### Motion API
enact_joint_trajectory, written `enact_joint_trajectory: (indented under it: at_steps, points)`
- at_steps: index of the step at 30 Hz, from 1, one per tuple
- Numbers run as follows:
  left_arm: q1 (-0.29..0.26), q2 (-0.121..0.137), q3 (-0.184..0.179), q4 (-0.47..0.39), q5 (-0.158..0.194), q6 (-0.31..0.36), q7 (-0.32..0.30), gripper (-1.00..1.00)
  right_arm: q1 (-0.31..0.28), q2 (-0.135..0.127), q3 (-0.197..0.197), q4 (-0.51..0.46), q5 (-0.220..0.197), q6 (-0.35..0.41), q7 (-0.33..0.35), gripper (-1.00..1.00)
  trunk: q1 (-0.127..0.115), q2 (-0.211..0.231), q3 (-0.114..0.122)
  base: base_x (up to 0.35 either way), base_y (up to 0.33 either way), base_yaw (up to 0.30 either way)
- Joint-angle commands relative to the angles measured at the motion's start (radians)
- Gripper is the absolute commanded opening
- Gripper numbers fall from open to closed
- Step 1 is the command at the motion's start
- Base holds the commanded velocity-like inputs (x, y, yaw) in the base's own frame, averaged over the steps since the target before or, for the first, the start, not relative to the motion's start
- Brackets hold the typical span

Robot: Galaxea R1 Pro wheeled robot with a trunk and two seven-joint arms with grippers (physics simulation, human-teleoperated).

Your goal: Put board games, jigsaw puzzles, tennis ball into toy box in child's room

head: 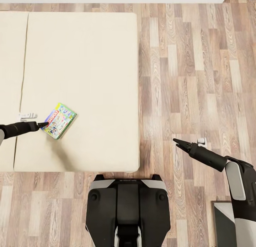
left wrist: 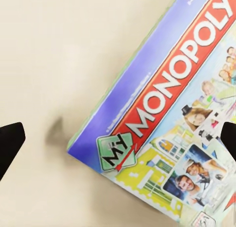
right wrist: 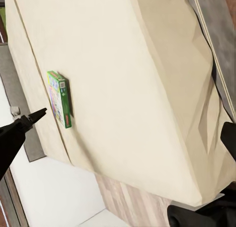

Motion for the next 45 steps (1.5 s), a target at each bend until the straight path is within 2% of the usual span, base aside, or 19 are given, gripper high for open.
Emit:
enact_joint_trajectory:
  at_steps: [1, 9, 13, 21, 27, 45]
  points:
    - [-0.004, 0.000, 0.001, -0.001, 0.007, 0.015, -0.003, 1.00, 0.000, 0.000, -0.001, 0.000, 0.004, 0.004, 0.006, 1.00, 0.001, -0.002, -0.003, 0.001, 0.000, 0.000]
    - [-0.060, 0.000, 0.001, -0.003, 0.010, 0.049, -0.012, 1.00, -0.001, -0.002, -0.002, -0.007, 0.004, 0.004, 0.008, 1.00, 0.001, -0.002, -0.015, 0.000, 0.000, 0.000]
    - [-0.072, 0.000, 0.001, -0.003, 0.010, 0.053, -0.020, 1.00, -0.001, -0.002, -0.003, -0.009, 0.004, 0.004, 0.008, 1.00, 0.001, -0.002, -0.022, 0.000, 0.000, 0.000]
    - [-0.084, 0.004, 0.000, -0.001, 0.007, 0.056, -0.111, 1.00, -0.002, -0.002, -0.003, -0.011, 0.004, 0.004, 0.008, 1.00, 0.001, -0.002, -0.035, 0.000, 0.000, 0.000]
    - [-0.098, 0.006, 0.000, 0.000, 0.006, 0.058, -0.146, 1.00, -0.002, -0.002, -0.003, -0.011, 0.004, 0.004, 0.009, 1.00, 0.001, -0.002, -0.043, 0.000, 0.000, 0.000]
    - [-0.117, 0.008, 0.000, -0.001, 0.005, 0.058, -0.170, 1.00, -0.002, 0.000, -0.003, -0.012, 0.004, 0.004, 0.009, 1.00, 0.001, -0.002, -0.050, 0.000, 0.000, 0.000]
